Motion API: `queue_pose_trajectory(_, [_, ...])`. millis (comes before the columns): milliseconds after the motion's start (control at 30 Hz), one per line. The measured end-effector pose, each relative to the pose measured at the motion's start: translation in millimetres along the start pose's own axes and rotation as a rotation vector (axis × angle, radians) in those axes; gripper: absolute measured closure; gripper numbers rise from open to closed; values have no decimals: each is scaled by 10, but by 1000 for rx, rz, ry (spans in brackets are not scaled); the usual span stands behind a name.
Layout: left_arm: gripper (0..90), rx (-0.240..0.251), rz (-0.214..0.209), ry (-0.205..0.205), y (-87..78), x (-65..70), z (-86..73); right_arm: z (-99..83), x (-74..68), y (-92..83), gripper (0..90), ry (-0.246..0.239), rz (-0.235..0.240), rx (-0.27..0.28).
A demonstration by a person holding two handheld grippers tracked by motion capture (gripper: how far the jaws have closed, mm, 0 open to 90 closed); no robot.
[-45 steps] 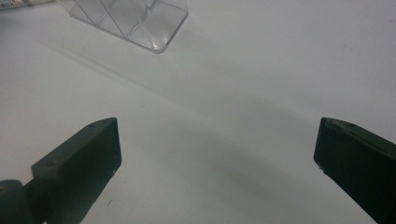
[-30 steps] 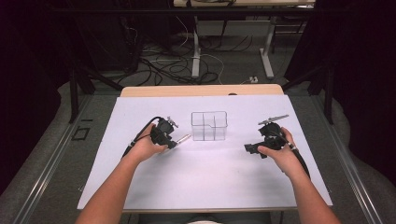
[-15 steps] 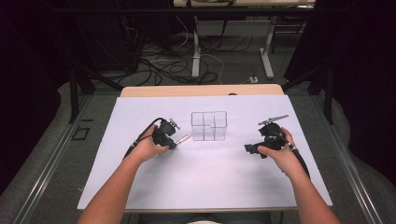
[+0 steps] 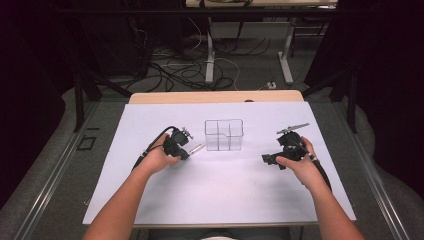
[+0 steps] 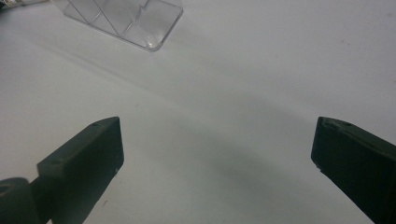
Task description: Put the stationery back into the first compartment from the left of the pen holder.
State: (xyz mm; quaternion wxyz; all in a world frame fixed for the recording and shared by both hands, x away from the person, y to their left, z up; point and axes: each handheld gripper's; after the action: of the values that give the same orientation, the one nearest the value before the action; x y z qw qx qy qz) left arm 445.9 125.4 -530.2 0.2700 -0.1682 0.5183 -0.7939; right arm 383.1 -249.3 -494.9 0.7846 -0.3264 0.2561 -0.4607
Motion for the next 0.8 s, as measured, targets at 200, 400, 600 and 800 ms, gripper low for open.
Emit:
queue_pose_trajectory(200, [795, 4, -13, -6, -2, -13, -6, 2, 1, 3, 20, -6, -2, 2])
queue_pose_trajectory(400, [796, -1, -24, -27, -7, -17, -4, 4, -3, -1, 20, -12, -2, 3])
queue_pose_trajectory(600, [796, -9, -37, -70, -44, -14, -6, 10, -18, -11, 22, -19, -1, 8])
queue_pose_trajectory(800, [797, -8, -53, -96, -115, -3, -17, 15, -34, -18, 23, -44, -7, 5])
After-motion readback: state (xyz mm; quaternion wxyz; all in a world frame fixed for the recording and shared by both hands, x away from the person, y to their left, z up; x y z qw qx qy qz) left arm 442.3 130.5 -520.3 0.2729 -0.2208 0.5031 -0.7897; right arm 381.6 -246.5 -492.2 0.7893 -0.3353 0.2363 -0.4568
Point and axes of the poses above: each handheld gripper's, and its own axes: y roughly forward along the jaws, z roughly out of its top, x roughly to its right, and after that the axes turned 4 degrees about x, right-handed
